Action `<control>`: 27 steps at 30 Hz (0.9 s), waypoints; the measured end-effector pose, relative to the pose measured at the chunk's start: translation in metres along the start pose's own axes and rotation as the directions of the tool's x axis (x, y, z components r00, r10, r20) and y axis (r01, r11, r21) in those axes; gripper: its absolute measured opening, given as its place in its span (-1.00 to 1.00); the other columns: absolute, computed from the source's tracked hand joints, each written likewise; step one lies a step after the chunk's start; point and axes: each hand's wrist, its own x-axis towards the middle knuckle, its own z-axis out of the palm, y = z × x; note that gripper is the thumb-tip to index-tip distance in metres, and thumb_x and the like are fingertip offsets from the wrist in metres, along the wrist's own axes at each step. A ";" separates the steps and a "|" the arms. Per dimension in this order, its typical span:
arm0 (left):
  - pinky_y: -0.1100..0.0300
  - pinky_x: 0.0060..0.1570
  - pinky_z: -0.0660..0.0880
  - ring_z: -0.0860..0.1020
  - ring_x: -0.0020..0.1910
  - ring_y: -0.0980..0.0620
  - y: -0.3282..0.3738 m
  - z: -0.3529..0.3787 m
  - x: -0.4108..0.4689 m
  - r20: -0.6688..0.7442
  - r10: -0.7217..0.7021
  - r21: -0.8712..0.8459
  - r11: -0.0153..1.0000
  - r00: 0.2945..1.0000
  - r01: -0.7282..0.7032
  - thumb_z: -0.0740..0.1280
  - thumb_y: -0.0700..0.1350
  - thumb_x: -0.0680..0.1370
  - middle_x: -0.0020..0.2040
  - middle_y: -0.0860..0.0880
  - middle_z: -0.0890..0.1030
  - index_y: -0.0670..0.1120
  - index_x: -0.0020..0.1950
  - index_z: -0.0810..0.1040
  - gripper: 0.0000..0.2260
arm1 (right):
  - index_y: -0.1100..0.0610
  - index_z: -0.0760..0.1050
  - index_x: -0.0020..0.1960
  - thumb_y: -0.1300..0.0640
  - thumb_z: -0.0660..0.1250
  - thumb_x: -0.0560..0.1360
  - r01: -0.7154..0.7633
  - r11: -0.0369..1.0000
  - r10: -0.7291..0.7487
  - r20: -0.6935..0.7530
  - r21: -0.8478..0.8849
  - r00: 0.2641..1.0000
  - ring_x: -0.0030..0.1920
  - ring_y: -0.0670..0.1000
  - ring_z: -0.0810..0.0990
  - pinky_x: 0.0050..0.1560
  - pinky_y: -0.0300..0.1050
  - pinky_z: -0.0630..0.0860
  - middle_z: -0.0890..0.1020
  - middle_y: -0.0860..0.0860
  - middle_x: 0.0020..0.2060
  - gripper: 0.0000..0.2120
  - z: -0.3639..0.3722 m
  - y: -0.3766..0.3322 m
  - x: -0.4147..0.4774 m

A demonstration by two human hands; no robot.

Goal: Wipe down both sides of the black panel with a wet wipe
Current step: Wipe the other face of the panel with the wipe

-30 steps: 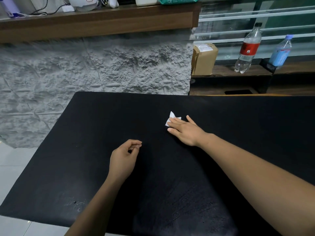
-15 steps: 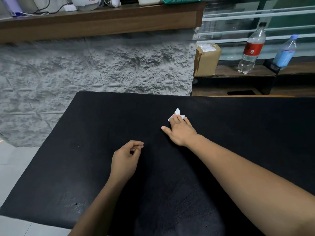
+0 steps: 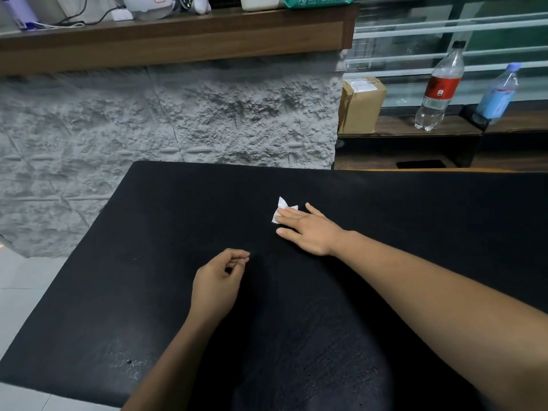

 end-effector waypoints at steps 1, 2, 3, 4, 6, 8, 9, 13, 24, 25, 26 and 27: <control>0.27 -0.04 0.56 0.65 0.01 0.33 0.000 0.000 0.000 0.001 -0.004 0.001 1.000 1.000 0.004 0.35 -0.04 0.66 0.01 0.35 0.69 0.27 0.08 0.66 -0.82 | -0.15 0.24 0.63 -0.30 -0.04 0.72 0.001 1.000 -0.001 -0.007 0.007 1.000 0.63 -0.26 -0.03 0.64 0.06 -0.26 0.16 -0.25 0.65 -0.46 -0.003 0.005 0.000; 0.28 -0.07 0.55 0.65 -0.01 0.32 0.001 -0.001 0.000 0.003 -0.009 0.002 1.000 1.000 0.009 0.35 -0.03 0.67 0.02 0.36 0.68 0.27 0.08 0.66 -0.82 | -0.16 0.26 0.61 -0.29 -0.03 0.72 -0.005 1.000 0.005 -0.012 0.012 1.000 0.62 -0.27 0.00 0.64 0.07 -0.25 0.18 -0.25 0.63 -0.48 -0.005 0.009 0.000; 0.28 -0.11 0.54 0.66 -0.03 0.30 0.002 -0.001 -0.001 0.006 -0.015 0.003 1.000 1.000 0.015 0.35 -0.03 0.67 0.02 0.36 0.68 0.28 0.08 0.65 -0.82 | -0.16 0.28 0.60 -0.29 -0.02 0.72 -0.014 1.000 0.014 -0.016 0.015 1.000 0.61 -0.27 0.03 0.64 0.09 -0.24 0.20 -0.26 0.63 -0.49 -0.008 0.014 0.001; 0.28 -0.14 0.54 0.66 -0.06 0.27 0.002 -0.001 -0.001 0.009 -0.018 0.001 1.000 1.000 0.018 0.34 -0.02 0.67 0.03 0.35 0.68 0.29 0.08 0.65 -0.82 | -0.16 0.29 0.60 -0.28 -0.02 0.72 -0.025 1.000 0.025 -0.019 0.016 0.999 0.62 -0.25 0.05 0.65 0.11 -0.23 0.22 -0.26 0.62 -0.49 -0.011 0.019 0.002; 0.29 -0.20 0.53 0.66 -0.12 0.25 0.003 -0.002 -0.001 0.012 -0.017 -0.004 1.000 1.000 0.017 0.34 -0.02 0.67 0.03 0.34 0.69 0.28 0.09 0.65 -0.82 | -0.18 0.28 0.61 -0.28 -0.02 0.72 -0.062 0.998 0.062 -0.016 0.015 0.998 0.64 -0.19 0.06 0.64 0.12 -0.24 0.19 -0.24 0.64 -0.49 -0.016 0.031 0.004; 0.29 -0.24 0.54 0.66 -0.17 0.23 0.004 -0.003 -0.002 0.011 -0.018 -0.004 1.000 1.000 0.018 0.34 -0.02 0.67 0.03 0.34 0.69 0.27 0.09 0.65 -0.83 | -0.17 0.24 0.64 -0.28 -0.04 0.72 -0.111 0.994 0.111 -0.002 0.009 0.994 0.66 -0.17 0.00 0.64 0.12 -0.25 0.14 -0.20 0.67 -0.48 -0.021 0.041 0.006; 0.28 -0.25 0.55 0.66 -0.18 0.23 0.004 -0.002 -0.002 0.011 -0.020 -0.005 1.000 1.000 0.020 0.34 -0.02 0.68 0.02 0.34 0.69 0.27 0.09 0.65 -0.83 | -0.17 0.23 0.64 -0.28 -0.04 0.72 -0.134 0.991 0.134 0.002 0.009 0.991 0.66 -0.17 -0.02 0.63 0.13 -0.25 0.13 -0.19 0.67 -0.47 -0.023 0.045 0.007; 0.28 -0.26 0.56 0.66 -0.17 0.21 0.005 -0.002 -0.003 0.015 -0.024 -0.009 1.000 1.000 0.025 0.34 -0.02 0.67 0.03 0.33 0.69 0.28 0.09 0.64 -0.83 | -0.11 0.29 0.60 -0.24 -0.06 0.73 -0.226 0.974 0.226 -0.021 0.011 0.974 0.65 -0.13 0.06 0.64 0.16 -0.22 0.20 -0.18 0.64 -0.49 -0.030 0.055 0.010; 0.20 -0.01 0.61 0.65 0.03 0.31 0.002 0.000 -0.001 0.004 -0.015 -0.003 1.000 1.000 0.015 0.36 -0.04 0.67 0.02 0.33 0.69 0.27 0.08 0.66 -0.82 | 0.19 -0.01 0.70 -0.35 -0.13 0.69 -0.364 0.927 0.365 -0.007 -0.092 0.931 0.68 0.01 -0.17 0.66 0.14 -0.16 -0.02 0.08 0.70 -0.20 -0.014 -0.002 0.039; 0.20 0.00 0.61 0.65 0.04 0.32 0.002 0.000 -0.001 0.002 -0.005 0.005 1.000 1.000 0.005 0.36 -0.04 0.67 0.02 0.33 0.69 0.27 0.08 0.65 -0.82 | 0.18 -0.01 0.70 -0.36 -0.13 0.68 -0.344 0.934 0.345 0.000 -0.094 0.938 0.68 0.00 -0.19 0.67 0.13 -0.17 -0.04 0.07 0.70 -0.19 -0.012 -0.006 0.041; 0.20 0.00 0.61 0.65 0.04 0.32 0.001 0.000 -0.001 0.000 0.001 0.009 1.000 1.000 -0.001 0.36 -0.03 0.67 0.02 0.34 0.69 0.27 0.09 0.65 -0.83 | 0.17 -0.01 0.71 -0.37 -0.13 0.68 -0.318 0.943 0.320 0.008 -0.094 0.947 0.68 -0.01 -0.20 0.67 0.13 -0.18 -0.05 0.06 0.70 -0.19 -0.010 -0.009 0.043; 0.19 -0.01 0.62 0.65 0.03 0.32 0.001 0.000 -0.001 -0.001 0.002 0.007 1.000 1.000 -0.002 0.36 -0.03 0.67 0.02 0.34 0.69 0.27 0.09 0.65 -0.83 | 0.16 0.00 0.71 -0.38 -0.12 0.67 -0.286 0.954 0.289 0.019 -0.089 0.957 0.68 -0.02 -0.20 0.67 0.13 -0.18 -0.05 0.04 0.71 -0.19 -0.008 -0.012 0.045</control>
